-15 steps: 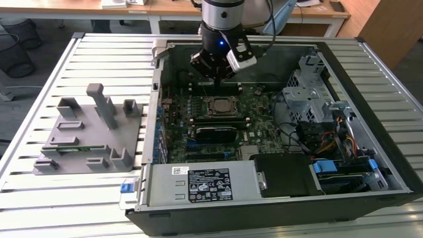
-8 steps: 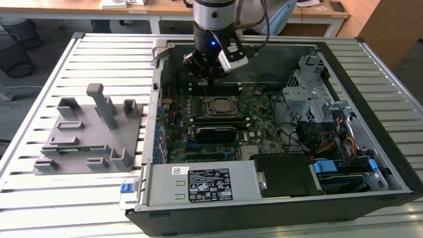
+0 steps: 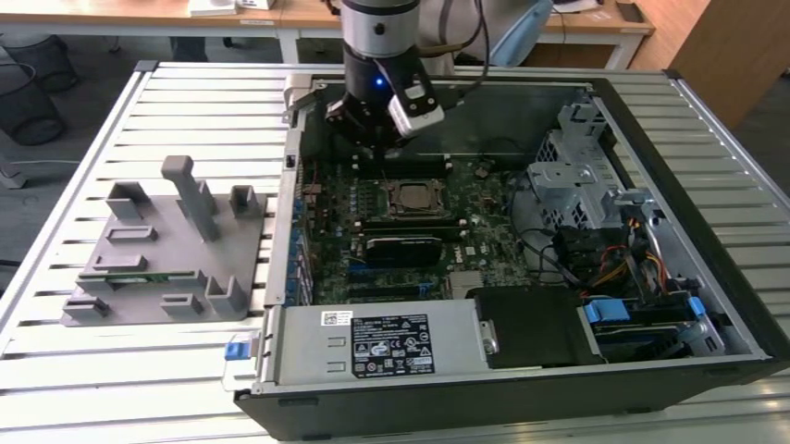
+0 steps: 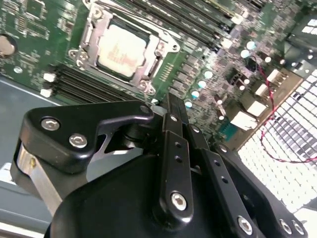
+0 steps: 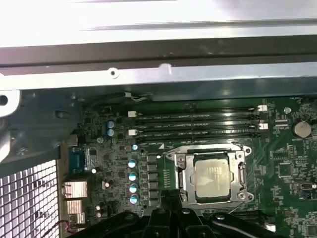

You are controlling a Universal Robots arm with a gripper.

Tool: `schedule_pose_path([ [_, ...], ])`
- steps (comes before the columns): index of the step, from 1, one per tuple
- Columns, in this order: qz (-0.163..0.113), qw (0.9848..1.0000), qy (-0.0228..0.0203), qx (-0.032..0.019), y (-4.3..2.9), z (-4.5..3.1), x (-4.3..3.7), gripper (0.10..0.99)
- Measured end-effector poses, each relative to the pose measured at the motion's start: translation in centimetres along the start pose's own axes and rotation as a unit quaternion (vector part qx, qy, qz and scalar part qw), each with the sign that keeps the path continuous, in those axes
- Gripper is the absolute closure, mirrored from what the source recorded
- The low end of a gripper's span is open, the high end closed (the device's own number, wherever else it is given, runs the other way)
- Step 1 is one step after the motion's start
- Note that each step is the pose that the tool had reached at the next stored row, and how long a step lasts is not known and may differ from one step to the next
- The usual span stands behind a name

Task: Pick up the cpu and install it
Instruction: 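Install the first cpu locking lever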

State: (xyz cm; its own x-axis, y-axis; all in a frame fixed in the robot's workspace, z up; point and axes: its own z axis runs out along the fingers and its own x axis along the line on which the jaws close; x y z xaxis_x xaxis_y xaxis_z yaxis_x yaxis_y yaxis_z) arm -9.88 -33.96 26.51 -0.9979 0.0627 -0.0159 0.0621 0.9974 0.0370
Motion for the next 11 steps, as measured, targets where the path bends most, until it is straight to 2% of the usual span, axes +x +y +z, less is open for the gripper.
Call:
schedule_pose_path([
  [6,0.000,1.0000,0.0001,0.0001,0.06,0.26,0.87,0.980],
  [11,0.000,1.0000,0.0000,0.0000,0.77,0.61,1.11,0.980],
])
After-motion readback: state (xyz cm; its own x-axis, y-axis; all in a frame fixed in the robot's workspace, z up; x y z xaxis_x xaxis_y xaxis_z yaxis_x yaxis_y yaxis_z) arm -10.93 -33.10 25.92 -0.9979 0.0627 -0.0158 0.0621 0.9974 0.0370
